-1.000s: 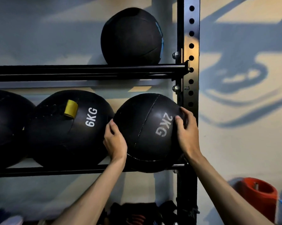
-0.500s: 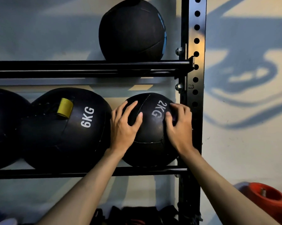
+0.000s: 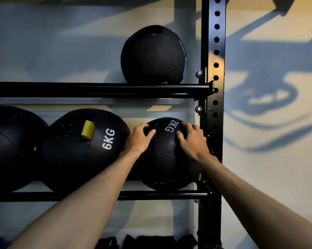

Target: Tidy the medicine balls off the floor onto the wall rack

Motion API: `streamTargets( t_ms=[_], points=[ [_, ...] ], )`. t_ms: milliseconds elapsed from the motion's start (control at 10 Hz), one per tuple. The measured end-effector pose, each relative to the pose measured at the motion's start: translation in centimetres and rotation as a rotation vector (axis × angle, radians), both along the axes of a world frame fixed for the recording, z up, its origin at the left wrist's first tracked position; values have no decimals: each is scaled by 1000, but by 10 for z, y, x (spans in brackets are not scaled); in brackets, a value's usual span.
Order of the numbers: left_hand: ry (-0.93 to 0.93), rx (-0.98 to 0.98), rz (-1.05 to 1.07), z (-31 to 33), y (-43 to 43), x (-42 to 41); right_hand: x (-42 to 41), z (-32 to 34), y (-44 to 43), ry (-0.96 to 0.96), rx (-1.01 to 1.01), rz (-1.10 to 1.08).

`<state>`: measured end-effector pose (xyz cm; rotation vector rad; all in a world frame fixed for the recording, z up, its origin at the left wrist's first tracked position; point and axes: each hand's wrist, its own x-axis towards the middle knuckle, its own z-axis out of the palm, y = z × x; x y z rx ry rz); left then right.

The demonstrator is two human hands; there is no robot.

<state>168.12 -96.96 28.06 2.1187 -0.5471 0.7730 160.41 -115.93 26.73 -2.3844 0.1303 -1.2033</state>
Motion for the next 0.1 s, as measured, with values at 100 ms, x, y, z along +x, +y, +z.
streamTargets(
  t_ms=[100],
  points=[
    [-24, -126, -35, 22, 11, -7, -17, 22, 5, -69, -4, 24]
  ],
)
